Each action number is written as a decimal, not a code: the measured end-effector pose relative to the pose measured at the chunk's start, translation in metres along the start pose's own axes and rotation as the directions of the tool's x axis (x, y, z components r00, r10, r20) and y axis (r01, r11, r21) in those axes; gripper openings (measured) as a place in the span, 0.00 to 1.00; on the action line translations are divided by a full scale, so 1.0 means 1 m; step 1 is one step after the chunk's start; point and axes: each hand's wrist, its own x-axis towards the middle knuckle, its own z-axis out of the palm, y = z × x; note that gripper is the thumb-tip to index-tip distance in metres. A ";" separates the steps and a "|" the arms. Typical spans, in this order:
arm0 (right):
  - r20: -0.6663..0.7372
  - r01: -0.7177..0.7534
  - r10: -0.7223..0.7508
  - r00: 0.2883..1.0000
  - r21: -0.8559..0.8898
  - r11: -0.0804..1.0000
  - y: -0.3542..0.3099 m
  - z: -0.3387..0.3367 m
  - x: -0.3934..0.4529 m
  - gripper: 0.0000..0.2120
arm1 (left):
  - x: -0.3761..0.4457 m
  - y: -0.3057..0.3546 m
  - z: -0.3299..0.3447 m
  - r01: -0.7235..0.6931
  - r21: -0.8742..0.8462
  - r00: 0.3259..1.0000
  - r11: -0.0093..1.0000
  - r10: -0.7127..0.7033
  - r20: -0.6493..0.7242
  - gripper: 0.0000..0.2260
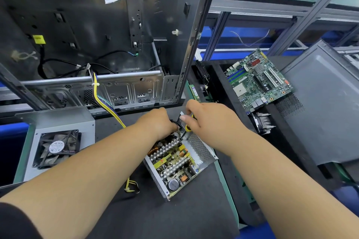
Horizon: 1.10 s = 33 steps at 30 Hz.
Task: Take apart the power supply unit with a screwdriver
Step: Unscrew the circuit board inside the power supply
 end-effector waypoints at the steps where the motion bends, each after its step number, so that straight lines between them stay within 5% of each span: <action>1: 0.005 -0.006 0.006 1.000 0.022 1.000 0.000 0.000 0.001 0.14 | -0.001 0.000 0.000 0.003 -0.009 1.000 1.000 -0.003 -0.010 0.19; 7: 0.041 -0.008 -0.003 0.999 0.266 0.964 -0.001 -0.006 0.001 0.13 | -0.003 -0.001 0.001 -0.165 -0.092 0.983 0.982 0.156 -0.093 0.12; 12: 0.014 0.039 -0.040 0.999 0.065 0.997 -0.001 -0.006 0.000 0.14 | -0.003 0.000 -0.001 -0.320 -0.013 0.947 0.947 0.319 -0.028 0.16; 17: 0.035 -0.012 0.010 0.999 0.075 0.997 0.001 -0.007 0.002 0.14 | -0.003 0.000 0.006 -0.286 0.180 0.956 0.941 0.293 -0.012 0.07; 24: 0.072 -0.004 -0.010 0.997 0.184 0.983 0.002 -0.007 -0.002 0.13 | -0.004 0.001 0.005 -0.270 0.230 0.963 0.935 0.266 0.052 0.17; 29: 0.025 0.008 -0.011 1.000 0.095 0.995 0.002 -0.005 -0.002 0.11 | -0.004 0.006 0.008 -0.190 0.208 0.982 0.960 0.182 0.058 0.14; 33: 0.018 0.005 -0.008 1.000 0.137 0.991 0.003 -0.005 -0.002 0.10 | -0.005 0.005 0.006 -0.272 0.291 0.962 0.917 0.255 0.098 0.15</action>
